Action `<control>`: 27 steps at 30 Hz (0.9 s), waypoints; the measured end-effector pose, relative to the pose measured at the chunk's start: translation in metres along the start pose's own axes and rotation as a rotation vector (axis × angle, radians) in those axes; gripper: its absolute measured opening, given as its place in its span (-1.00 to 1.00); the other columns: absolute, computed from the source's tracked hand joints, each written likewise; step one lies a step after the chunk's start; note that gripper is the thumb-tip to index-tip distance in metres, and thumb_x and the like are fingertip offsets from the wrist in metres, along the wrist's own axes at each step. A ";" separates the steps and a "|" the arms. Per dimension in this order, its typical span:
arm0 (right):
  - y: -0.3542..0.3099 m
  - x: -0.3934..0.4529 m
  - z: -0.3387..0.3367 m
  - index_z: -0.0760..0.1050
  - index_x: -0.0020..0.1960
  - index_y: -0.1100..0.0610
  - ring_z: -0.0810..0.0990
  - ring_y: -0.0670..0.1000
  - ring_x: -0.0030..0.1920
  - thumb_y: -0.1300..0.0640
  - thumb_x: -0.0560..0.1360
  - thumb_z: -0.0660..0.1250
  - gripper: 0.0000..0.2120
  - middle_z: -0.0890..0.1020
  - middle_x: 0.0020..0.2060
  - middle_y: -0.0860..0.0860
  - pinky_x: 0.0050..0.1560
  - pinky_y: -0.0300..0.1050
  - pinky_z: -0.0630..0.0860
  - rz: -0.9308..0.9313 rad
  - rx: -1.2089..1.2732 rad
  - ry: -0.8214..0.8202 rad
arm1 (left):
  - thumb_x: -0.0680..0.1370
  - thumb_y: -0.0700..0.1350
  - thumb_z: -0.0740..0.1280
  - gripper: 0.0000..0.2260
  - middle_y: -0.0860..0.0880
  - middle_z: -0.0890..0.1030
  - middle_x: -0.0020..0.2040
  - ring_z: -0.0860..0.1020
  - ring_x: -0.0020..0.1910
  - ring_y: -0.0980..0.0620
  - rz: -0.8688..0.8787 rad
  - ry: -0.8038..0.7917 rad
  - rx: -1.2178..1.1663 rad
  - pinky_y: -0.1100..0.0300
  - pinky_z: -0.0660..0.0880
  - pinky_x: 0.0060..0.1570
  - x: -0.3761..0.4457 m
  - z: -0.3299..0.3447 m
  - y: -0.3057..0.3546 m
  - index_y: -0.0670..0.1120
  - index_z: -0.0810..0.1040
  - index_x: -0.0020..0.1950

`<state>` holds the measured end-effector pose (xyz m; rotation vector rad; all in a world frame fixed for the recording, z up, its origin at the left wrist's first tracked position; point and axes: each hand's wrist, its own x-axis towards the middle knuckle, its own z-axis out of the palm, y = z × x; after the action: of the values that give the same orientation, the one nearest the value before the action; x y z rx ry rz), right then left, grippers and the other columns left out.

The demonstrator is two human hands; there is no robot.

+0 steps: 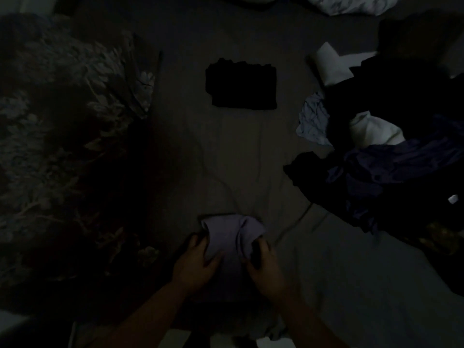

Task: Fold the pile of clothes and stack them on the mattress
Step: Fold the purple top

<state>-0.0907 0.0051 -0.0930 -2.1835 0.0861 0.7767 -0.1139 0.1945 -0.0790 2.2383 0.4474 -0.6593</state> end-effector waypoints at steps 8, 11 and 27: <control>-0.060 0.044 -0.041 0.14 0.48 0.14 0.36 -0.02 0.36 -0.11 0.60 0.07 -0.46 0.35 0.39 -0.01 0.30 -0.28 0.28 -0.026 0.193 0.136 | 0.58 -0.14 0.23 -0.49 0.08 0.06 0.38 0.09 0.39 0.12 0.155 0.215 -0.264 0.72 -0.11 0.16 0.044 -0.043 0.055 -0.22 0.13 0.47; -0.107 0.105 -0.094 0.09 0.49 0.14 0.36 -0.11 0.28 0.15 0.60 0.15 -0.51 0.38 0.29 -0.05 0.14 -0.44 0.27 -0.120 0.369 0.127 | 0.60 -0.11 0.25 -0.53 0.04 0.27 0.42 0.24 0.36 0.16 0.100 0.221 -0.499 0.56 0.11 0.24 0.102 -0.083 0.092 -0.16 0.23 0.47; -0.164 0.374 -0.175 0.11 0.48 0.26 0.38 0.12 0.36 0.32 0.42 0.42 -0.26 0.36 0.39 0.16 0.38 0.10 0.34 -0.127 0.423 0.230 | 0.51 -0.20 0.38 -0.47 -0.17 0.42 0.37 0.44 0.30 -0.13 -0.079 0.286 -0.722 0.15 0.40 0.19 0.361 -0.168 0.155 -0.25 0.29 0.43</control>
<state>0.3497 0.0617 -0.1054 -1.8435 0.2073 0.3896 0.3075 0.2574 -0.1024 1.6238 0.7779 -0.1588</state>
